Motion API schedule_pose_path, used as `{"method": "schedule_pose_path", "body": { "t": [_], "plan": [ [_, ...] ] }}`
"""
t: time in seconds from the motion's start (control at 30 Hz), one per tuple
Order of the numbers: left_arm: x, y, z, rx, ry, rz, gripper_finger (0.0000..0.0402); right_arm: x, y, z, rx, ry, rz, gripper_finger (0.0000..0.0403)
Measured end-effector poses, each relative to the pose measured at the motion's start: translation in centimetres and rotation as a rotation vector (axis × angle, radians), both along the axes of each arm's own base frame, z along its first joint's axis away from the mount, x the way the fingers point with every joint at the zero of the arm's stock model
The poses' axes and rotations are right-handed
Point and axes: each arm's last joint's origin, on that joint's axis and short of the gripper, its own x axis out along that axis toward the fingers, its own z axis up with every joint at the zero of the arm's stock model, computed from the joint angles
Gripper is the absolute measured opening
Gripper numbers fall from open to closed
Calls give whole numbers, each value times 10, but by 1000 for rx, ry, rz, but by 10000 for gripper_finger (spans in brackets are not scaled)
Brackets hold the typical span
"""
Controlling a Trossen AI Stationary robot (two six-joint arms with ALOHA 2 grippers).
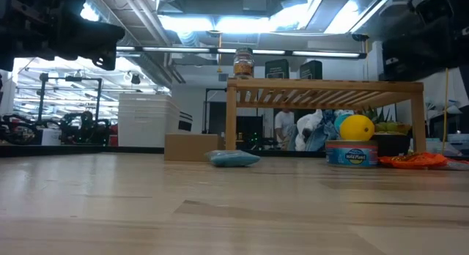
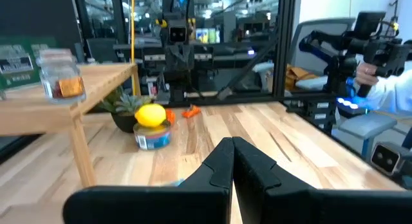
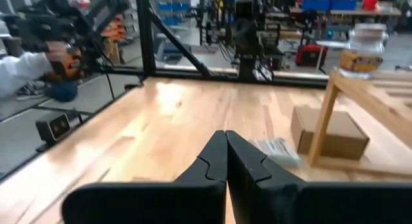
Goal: Shelf spices
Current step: Return to Home Position
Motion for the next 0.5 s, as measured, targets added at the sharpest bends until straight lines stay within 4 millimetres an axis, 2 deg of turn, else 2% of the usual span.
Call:
{"method": "schedule_pose_path", "body": {
  "t": [0.5],
  "plan": [
    [0, 0, -6, 6, 64, -1, 0, -1, -1, -12, -25, 119, -34, 2]
  ]
}}
